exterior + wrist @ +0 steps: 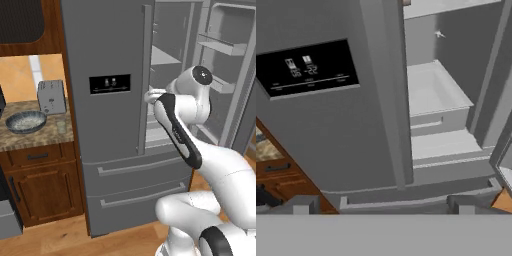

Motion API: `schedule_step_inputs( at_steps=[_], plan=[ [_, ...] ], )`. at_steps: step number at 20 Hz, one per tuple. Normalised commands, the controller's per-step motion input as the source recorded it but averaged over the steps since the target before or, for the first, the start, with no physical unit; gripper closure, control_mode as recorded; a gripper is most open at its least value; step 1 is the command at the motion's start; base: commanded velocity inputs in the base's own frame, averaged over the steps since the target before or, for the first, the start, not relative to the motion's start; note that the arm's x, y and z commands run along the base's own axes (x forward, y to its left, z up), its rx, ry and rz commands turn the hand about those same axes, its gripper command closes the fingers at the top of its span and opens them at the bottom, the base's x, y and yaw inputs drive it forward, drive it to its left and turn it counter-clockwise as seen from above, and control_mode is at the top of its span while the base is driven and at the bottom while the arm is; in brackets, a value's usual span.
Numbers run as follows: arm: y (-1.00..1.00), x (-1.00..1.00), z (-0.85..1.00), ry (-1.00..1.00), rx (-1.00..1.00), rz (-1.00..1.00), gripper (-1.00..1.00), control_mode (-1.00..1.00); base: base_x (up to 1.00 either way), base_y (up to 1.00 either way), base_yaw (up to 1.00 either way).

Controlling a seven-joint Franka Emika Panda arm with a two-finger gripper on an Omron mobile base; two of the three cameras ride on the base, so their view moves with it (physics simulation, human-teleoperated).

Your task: Grab a lemon wedge from the fridge and one ice cube from the ice bowl, and put them in the glass of lemonade.

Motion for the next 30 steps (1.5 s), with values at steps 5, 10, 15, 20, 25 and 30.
schedule_step_inputs(
  at_steps=[5,10,15,20,25,30],
  plan=[
    [-0.04,0.8,-0.34,-0.09,0.0,0.11,-1.0,-1.0,0.0,0.0,0.0],
    [0.0,0.75,-0.31,-0.14,0.0,0.04,-1.0,-1.0,0.0,0.0,0.0],
    [0.0,0.81,-0.16,-0.03,0.0,0.0,-1.0,-1.0,0.0,0.0,0.0],
    [0.0,0.86,-0.18,0.0,0.0,0.0,-1.0,-1.0,0.0,0.0,0.0],
    [0.04,0.85,-0.27,0.0,0.0,0.0,-1.0,-1.0,0.0,0.0,0.0],
    [0.12,0.83,-0.42,-0.03,-0.01,0.0,-1.0,-1.0,0.0,0.0,0.0]
  ],
)
